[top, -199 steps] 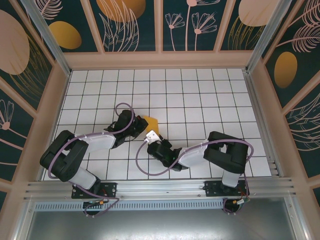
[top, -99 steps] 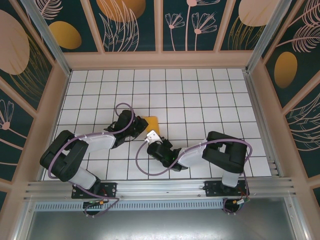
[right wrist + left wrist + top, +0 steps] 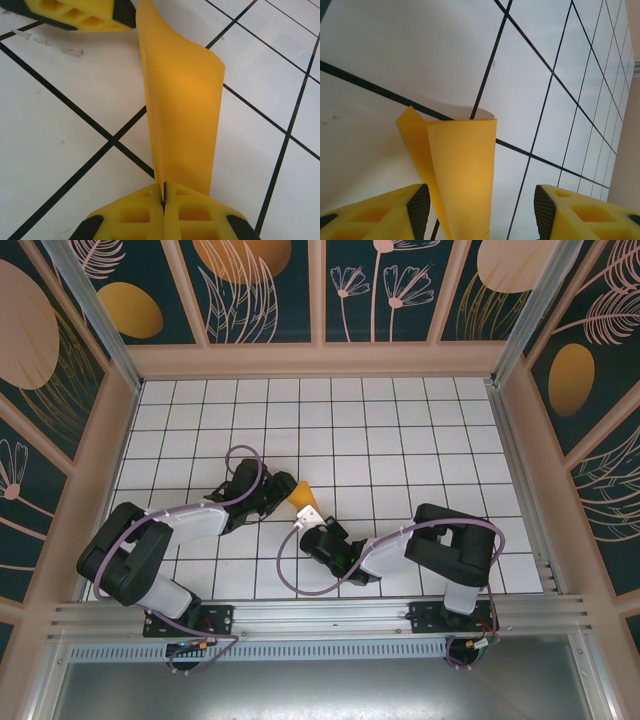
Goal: Fold a paper plane with a square sheet of paper (pick it up from the middle)
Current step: Fold the wing for the fifth time at the center of the table.
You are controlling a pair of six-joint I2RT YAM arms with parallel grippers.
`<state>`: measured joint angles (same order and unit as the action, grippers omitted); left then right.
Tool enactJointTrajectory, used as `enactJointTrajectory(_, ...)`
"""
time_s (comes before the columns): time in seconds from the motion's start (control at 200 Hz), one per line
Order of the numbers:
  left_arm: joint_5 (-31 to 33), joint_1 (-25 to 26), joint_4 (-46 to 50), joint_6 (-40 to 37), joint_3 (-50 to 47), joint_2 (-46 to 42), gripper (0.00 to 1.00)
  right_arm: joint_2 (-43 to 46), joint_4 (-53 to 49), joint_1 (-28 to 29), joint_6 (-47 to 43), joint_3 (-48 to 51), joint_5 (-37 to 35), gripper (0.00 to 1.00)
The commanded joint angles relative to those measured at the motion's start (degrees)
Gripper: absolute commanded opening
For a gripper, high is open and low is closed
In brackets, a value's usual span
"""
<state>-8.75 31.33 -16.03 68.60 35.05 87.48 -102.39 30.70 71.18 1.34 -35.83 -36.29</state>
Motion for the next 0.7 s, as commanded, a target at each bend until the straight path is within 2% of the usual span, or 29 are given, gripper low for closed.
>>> enactJointTrajectory(0.0, -2.5, -0.3, 2.3, -2.1, 3.0, 2.1, 0.58, 0.7, 2.3, -0.5, -1.1, 0.4, 1.2, 0.03)
enactJointTrajectory(0.175, -1.6, -0.7, 5.4, -2.3, 3.1, 3.5, 0.53, 0.8, 3.1, -0.7, -0.4, 1.1, 1.5, 0.03)
enactJointTrajectory(0.36, 1.1, -0.7, 6.7, -1.8, 2.2, 1.8, 0.54, 0.6, 3.1, -1.3, 2.1, 1.5, 3.7, 0.02)
enactJointTrajectory(0.696, 9.9, -0.6, 9.0, -0.3, -2.2, -9.1, 0.58, 6.2, 7.9, -7.1, 11.0, 5.5, 22.6, 0.0)
